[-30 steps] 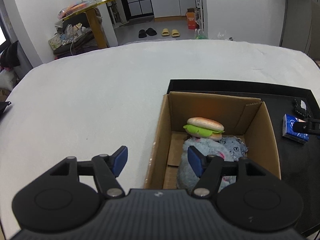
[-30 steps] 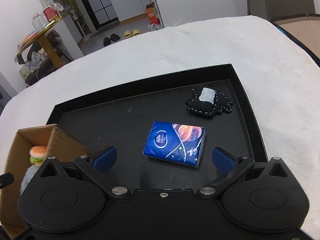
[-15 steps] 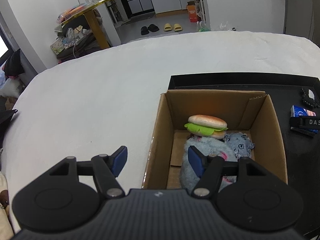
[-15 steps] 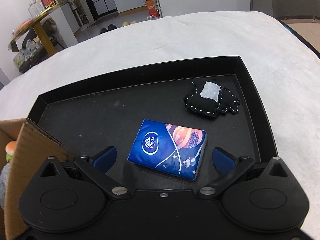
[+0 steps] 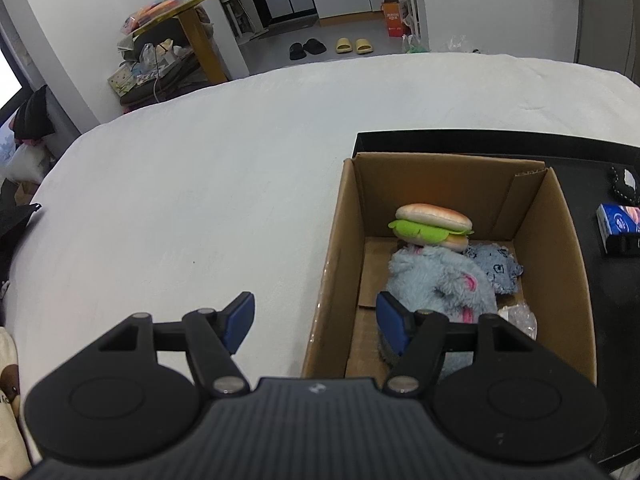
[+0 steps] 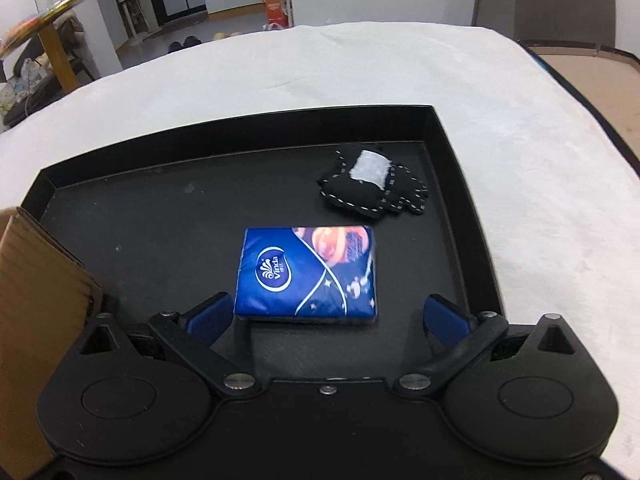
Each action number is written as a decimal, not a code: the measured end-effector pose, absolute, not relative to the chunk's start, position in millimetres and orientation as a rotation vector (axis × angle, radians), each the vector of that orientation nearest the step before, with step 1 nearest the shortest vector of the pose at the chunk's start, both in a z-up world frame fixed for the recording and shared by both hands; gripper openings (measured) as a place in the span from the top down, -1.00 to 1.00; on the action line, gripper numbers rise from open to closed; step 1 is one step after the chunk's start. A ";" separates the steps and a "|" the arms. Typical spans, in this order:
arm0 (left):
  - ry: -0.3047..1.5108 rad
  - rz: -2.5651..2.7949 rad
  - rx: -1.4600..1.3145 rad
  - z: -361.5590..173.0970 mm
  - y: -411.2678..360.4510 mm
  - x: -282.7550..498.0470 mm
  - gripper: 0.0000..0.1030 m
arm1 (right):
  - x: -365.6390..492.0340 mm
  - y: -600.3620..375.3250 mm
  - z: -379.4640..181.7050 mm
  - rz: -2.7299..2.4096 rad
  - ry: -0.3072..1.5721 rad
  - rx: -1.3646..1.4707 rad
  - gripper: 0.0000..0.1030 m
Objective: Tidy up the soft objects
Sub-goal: 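Move the right gripper over the blue tissue pack and grasp it, then carry the tissue pack with the right gripper and drop it into the box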
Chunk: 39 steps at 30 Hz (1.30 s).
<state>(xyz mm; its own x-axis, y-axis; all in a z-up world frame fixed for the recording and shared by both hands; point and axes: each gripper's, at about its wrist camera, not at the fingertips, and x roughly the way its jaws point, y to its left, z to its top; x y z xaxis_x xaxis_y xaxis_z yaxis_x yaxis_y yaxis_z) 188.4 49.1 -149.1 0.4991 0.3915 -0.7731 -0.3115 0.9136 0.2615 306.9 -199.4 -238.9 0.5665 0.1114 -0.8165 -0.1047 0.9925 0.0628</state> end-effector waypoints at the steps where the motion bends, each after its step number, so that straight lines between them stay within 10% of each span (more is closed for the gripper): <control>1: 0.957 0.425 0.093 -148.7 49.0 188.4 -0.27 | 304.1 -200.3 -238.7 0.120 0.960 0.005 -0.93; 21: 0.963 0.403 0.098 -155.1 47.3 194.0 -0.27 | 316.1 -176.2 -246.1 0.149 0.920 -0.073 -0.92; 26: 0.968 0.401 0.085 -152.6 48.6 190.3 -0.27 | 310.8 -175.9 -244.6 0.160 0.906 -0.089 -0.38; 39: 0.959 0.356 0.024 -139.1 55.1 167.7 -0.27 | 281.3 -185.2 -214.2 0.226 0.918 -0.039 -0.37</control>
